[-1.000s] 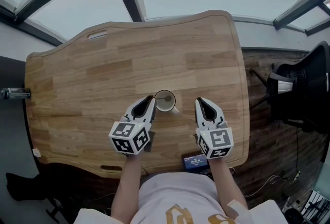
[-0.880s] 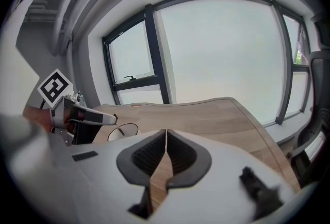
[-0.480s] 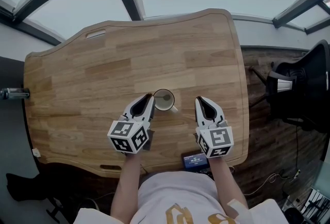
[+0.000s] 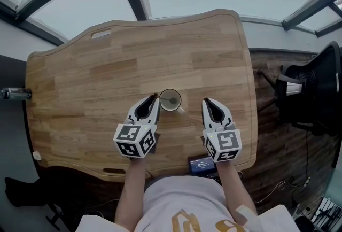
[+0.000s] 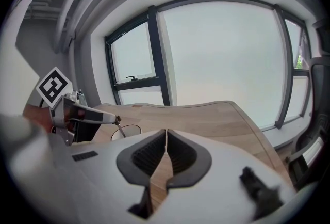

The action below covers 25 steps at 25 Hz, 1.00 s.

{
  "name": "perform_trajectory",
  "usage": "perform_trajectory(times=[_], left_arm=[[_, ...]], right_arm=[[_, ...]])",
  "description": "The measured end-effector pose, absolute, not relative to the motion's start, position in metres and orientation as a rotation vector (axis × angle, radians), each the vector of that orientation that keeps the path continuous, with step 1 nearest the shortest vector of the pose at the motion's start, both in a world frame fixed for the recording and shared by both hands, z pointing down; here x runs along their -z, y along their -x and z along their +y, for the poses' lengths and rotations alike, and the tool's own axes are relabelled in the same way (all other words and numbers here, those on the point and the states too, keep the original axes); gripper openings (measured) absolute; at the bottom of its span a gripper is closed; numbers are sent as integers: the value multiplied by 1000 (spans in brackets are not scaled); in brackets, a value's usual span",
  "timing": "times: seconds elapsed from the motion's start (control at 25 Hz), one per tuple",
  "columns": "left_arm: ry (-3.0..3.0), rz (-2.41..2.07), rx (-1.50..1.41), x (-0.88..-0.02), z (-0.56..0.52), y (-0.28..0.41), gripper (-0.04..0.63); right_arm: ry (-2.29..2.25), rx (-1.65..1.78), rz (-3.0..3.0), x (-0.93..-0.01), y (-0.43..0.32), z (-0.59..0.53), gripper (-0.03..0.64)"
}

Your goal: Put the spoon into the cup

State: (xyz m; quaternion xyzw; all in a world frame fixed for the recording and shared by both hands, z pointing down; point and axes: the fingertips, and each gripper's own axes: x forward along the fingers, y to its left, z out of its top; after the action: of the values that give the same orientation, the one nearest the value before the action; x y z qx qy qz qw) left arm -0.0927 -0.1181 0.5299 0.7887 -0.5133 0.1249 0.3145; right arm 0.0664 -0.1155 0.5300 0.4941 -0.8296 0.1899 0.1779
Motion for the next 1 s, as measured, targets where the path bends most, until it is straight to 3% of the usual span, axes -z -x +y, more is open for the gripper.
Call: perform_trajectory(times=[1.0], left_arm=[[-2205,-1516,-279,-464,-92,103,14]], right_arm=[[-1416,-346,-2430,-468,-52,-82,32]])
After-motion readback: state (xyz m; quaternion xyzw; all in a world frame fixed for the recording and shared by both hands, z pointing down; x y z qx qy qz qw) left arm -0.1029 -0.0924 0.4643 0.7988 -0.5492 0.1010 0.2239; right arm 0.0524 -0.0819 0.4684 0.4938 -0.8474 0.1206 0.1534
